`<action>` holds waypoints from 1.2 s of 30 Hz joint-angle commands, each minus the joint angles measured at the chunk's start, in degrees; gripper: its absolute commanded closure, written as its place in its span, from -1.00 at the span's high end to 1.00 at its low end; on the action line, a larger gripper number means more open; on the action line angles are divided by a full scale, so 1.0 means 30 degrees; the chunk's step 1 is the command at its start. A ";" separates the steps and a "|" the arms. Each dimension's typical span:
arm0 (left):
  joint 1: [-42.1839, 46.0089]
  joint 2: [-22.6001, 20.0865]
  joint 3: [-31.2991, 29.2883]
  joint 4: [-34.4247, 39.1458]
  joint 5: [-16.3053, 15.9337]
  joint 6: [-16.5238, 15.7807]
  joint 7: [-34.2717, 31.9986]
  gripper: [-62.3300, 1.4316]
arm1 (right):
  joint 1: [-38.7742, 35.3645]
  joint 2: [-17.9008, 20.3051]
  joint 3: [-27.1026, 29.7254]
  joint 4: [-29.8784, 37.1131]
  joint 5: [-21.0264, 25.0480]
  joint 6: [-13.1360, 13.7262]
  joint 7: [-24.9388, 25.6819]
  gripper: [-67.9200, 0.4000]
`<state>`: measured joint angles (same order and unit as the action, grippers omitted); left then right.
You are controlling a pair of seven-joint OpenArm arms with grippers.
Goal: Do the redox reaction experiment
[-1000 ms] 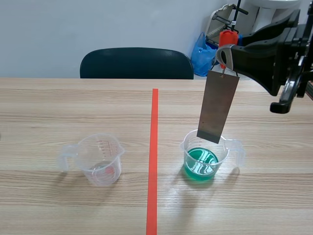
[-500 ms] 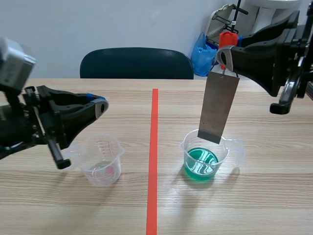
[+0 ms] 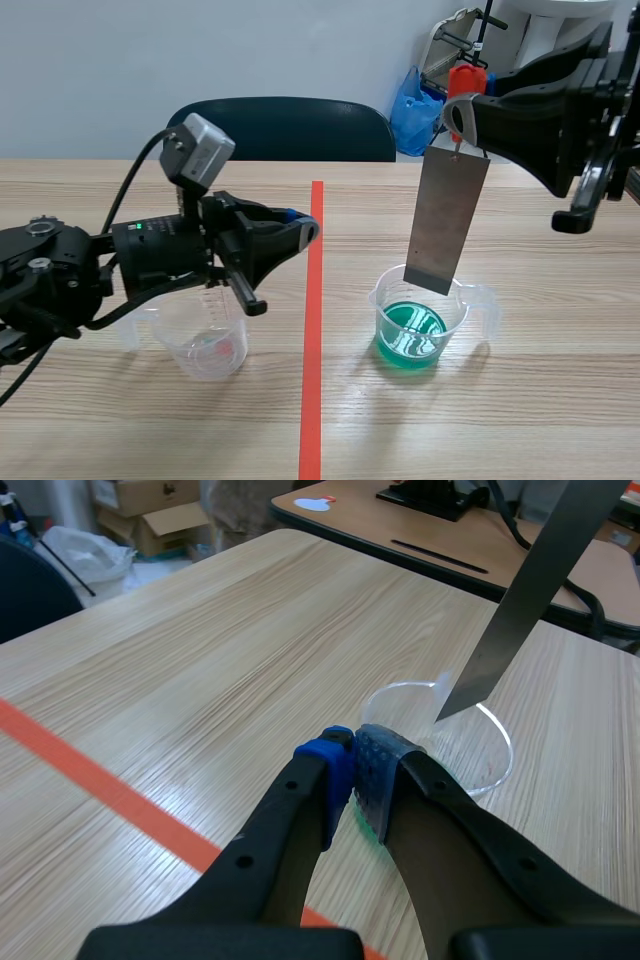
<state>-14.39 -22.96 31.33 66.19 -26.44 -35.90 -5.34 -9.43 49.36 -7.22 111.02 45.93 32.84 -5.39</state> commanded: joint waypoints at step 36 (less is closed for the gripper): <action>-0.0459 0.0488 -0.0073 -0.0459 0.1537 -0.1231 0.0015 -0.85 | 0.0240 0.0262 0.0299 0.0372 0.0270 -0.0058 0.0284 -0.97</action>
<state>-15.90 -19.55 33.12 64.58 -21.04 -39.64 -4.16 -9.43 49.36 -7.22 111.02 45.93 32.84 -5.39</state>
